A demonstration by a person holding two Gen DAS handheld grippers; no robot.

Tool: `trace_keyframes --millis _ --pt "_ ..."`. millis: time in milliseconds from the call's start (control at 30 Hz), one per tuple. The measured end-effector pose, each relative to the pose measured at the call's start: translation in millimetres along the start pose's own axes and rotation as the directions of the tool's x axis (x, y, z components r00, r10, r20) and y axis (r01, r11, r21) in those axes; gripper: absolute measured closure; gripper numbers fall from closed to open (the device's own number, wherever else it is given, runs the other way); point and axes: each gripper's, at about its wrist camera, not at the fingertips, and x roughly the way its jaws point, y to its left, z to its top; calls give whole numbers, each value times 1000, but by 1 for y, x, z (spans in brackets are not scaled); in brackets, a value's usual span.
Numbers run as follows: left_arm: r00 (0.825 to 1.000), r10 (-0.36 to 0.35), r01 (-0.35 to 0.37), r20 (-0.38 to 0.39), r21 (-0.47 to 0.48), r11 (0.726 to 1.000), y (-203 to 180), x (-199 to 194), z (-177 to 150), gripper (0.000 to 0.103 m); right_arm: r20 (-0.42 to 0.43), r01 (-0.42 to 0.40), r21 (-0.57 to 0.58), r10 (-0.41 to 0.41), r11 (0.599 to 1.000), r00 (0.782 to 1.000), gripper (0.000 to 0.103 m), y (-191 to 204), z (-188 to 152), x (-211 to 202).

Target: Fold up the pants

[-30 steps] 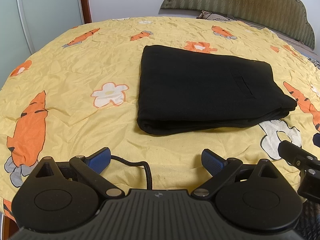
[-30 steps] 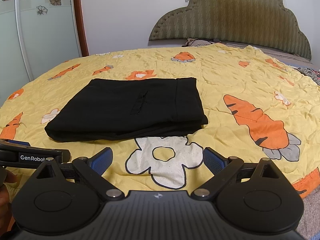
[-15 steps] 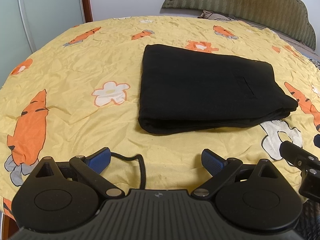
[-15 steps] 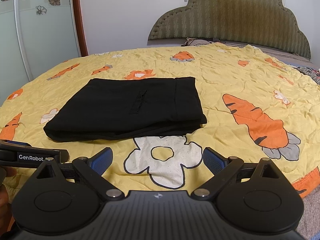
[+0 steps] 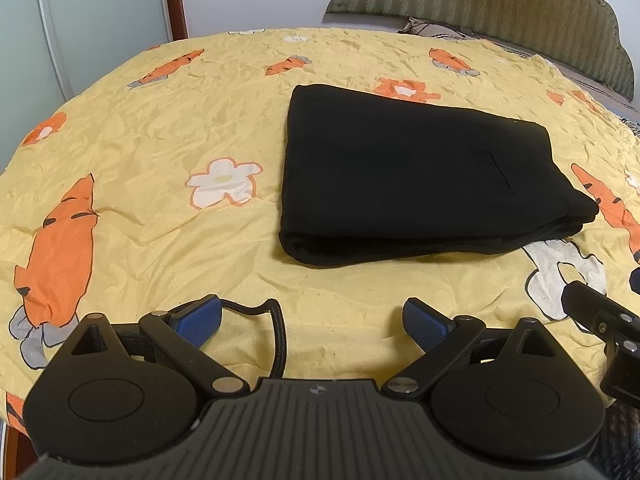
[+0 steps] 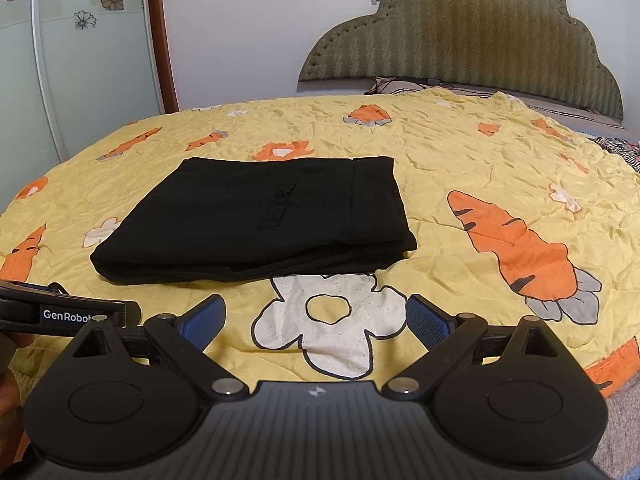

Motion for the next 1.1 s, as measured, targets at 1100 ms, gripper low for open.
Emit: trace_keyframes --millis 1100 --pt "1000 1 -1 -11 -6 1000 2 3 -1 4 -10 0 -7 0 1000 1000 6 3 0 3"
